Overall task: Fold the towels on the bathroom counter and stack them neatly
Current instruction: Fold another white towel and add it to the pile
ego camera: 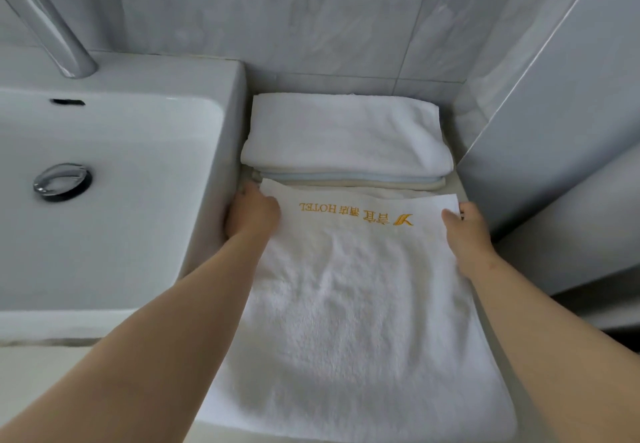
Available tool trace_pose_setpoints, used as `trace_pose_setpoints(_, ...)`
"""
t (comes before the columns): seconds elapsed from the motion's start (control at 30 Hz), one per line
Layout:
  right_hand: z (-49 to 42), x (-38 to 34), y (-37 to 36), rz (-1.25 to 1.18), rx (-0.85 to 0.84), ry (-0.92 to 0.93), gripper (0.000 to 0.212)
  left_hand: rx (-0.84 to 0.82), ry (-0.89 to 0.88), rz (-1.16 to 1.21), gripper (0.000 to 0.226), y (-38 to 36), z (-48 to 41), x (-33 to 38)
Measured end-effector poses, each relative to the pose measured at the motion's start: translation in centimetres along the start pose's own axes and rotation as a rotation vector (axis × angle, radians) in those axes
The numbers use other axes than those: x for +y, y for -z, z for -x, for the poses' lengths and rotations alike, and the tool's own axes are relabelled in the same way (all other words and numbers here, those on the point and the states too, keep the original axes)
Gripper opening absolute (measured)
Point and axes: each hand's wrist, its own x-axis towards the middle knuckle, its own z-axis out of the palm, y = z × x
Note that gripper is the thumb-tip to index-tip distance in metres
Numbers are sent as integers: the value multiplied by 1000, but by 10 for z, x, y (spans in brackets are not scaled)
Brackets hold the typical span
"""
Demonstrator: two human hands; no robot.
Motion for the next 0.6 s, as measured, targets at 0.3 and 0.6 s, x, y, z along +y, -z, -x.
trace_pose_setpoints(0.3,-23,9,-1,92,-93,13,6,84,-68,-247,40,-14,0,5)
trace_pose_setpoints(0.6,-34,8,-1,442,-79,126,15,-10,-8,27,27,-8,-16,5)
